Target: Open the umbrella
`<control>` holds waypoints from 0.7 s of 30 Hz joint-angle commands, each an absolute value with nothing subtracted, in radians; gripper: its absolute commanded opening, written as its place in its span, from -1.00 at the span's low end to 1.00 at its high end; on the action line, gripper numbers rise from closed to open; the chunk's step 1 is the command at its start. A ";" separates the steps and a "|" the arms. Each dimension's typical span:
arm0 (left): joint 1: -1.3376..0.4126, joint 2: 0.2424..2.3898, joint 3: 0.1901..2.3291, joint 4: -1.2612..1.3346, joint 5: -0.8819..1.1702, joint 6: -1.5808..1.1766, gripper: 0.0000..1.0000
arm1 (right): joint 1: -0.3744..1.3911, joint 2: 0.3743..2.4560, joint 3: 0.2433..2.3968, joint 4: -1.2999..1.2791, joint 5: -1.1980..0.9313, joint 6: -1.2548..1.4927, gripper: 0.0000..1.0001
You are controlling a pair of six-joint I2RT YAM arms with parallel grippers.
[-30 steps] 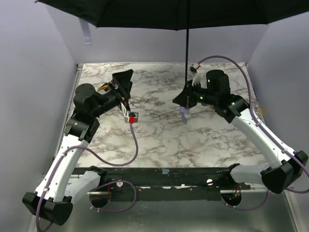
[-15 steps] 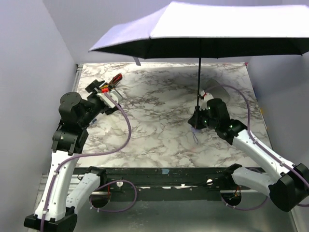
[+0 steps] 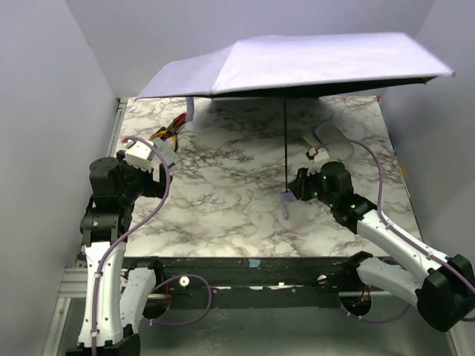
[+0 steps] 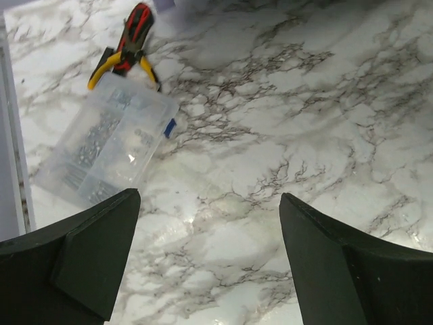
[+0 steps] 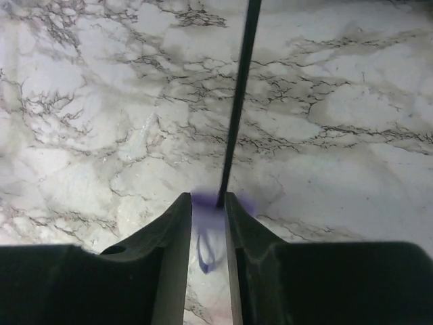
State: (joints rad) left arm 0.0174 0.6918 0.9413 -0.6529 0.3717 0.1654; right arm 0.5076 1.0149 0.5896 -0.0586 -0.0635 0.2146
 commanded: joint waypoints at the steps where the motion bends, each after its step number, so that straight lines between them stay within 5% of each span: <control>1: 0.105 0.628 0.908 -0.701 0.457 0.048 0.73 | 0.507 0.960 0.541 0.003 -0.034 0.195 -0.34; 4: 0.106 0.583 0.900 -0.745 0.546 0.099 0.79 | 0.507 0.927 0.539 -0.017 -0.062 0.175 0.15; 10: 0.110 0.566 0.903 -0.869 0.436 0.176 0.83 | 0.507 0.778 0.543 -0.120 -0.112 0.109 0.53; 21: 0.143 0.521 0.913 -0.812 0.074 0.190 0.97 | 0.506 0.535 0.653 -0.385 0.048 -0.233 0.81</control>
